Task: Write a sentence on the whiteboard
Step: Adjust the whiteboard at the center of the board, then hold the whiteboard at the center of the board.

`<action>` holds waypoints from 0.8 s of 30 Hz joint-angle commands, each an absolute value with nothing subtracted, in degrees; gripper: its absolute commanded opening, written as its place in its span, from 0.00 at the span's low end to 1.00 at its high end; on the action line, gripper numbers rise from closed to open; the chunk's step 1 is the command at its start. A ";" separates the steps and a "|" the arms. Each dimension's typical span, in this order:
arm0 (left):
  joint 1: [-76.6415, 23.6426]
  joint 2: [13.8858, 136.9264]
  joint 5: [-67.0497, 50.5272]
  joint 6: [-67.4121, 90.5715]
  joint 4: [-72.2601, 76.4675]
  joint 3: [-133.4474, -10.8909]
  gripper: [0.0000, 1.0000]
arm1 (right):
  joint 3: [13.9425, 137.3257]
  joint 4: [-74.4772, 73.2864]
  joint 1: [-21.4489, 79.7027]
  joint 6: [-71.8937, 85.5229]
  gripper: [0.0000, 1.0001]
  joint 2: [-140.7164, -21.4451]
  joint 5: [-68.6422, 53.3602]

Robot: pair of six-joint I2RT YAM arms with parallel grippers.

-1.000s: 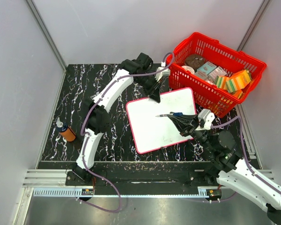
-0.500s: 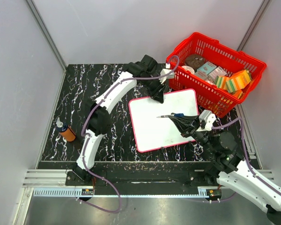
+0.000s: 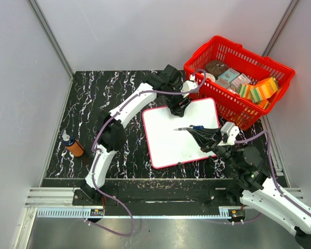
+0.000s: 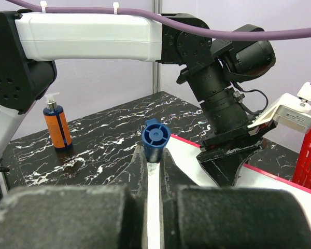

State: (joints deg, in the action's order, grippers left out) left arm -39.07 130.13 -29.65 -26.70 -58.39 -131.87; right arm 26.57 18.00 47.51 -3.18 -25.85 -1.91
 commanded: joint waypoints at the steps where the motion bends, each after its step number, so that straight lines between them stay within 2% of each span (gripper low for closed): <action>1: -38.58 126.57 -23.39 -27.07 -53.18 -130.61 0.67 | 26.63 18.72 47.81 -3.43 0.00 -24.96 -0.35; 6: -38.58 121.30 -18.64 -23.83 -46.77 -127.45 0.70 | 26.63 18.28 47.81 -3.43 0.00 -24.43 -0.26; 11: -38.58 113.92 -16.88 -21.97 -38.34 -119.19 0.73 | 26.54 18.11 47.81 -3.25 0.00 -23.91 -0.26; 19: -38.67 106.89 -10.11 -19.87 -35.34 -113.21 0.74 | 26.72 16.96 47.81 -2.90 0.00 -22.68 -0.26; 22: -38.41 99.86 -7.22 -17.59 -31.56 -105.85 0.75 | 26.81 16.09 47.90 -2.90 0.00 -22.06 -0.35; 24: -37.28 93.19 -6.42 -13.65 -27.44 -97.53 0.80 | 26.72 15.82 47.90 -2.64 0.00 -21.71 -0.35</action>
